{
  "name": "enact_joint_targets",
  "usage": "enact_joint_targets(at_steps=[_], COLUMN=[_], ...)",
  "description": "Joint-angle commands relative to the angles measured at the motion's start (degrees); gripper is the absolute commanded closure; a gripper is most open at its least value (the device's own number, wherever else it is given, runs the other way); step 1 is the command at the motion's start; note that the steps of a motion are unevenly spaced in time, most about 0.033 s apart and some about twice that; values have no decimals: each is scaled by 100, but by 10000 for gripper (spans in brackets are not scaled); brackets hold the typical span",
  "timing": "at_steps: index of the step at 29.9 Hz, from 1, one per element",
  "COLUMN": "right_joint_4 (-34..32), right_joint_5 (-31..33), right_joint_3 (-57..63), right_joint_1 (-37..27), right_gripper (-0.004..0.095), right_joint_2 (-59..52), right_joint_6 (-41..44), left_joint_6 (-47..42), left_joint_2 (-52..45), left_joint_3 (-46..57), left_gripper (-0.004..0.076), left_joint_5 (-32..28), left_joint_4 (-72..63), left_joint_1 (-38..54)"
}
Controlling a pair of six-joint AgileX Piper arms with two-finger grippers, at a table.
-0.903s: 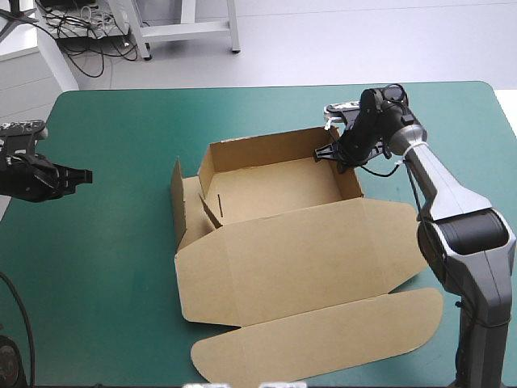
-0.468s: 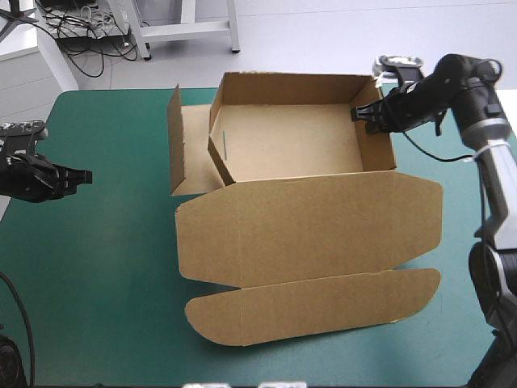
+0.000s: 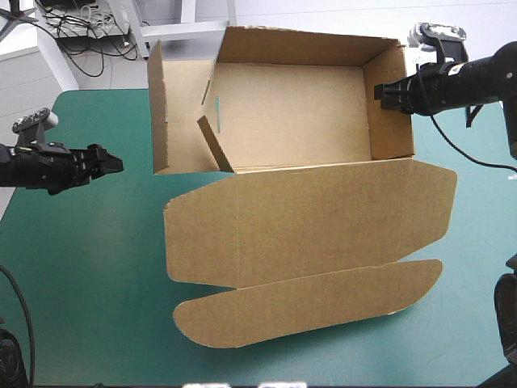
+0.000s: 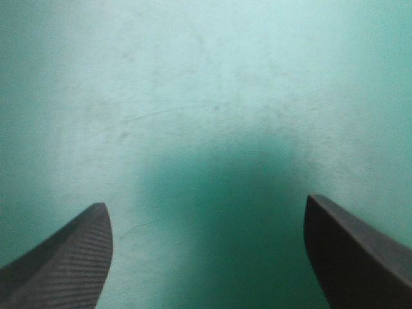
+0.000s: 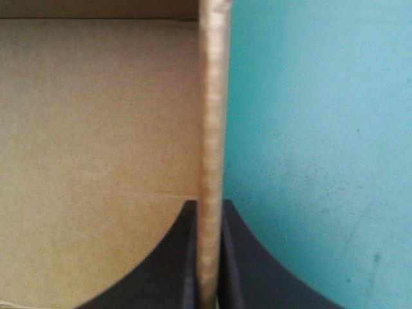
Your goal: Fold the box
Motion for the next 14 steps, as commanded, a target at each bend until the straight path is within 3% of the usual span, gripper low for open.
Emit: enact_joint_targets(at_steps=[1,7,14], right_joint_4=[568,468,443], right_joint_5=[56,56,-322], right_joint_3=[-145,-36,548], right_joint_1=[-39,143,575], right_gripper=[909,909,909], right_joint_2=[-281,-281,-269], right_joint_6=[23,-1,-25], left_joint_6=[189,609,608], left_joint_2=[-179,-179,-400], left_joint_3=[-135,-135,-135], left_gripper=[134,134,134], left_joint_5=[91,562,562], left_joint_4=[-1223,-2579,-2699], left_joint_1=[11,11,1])
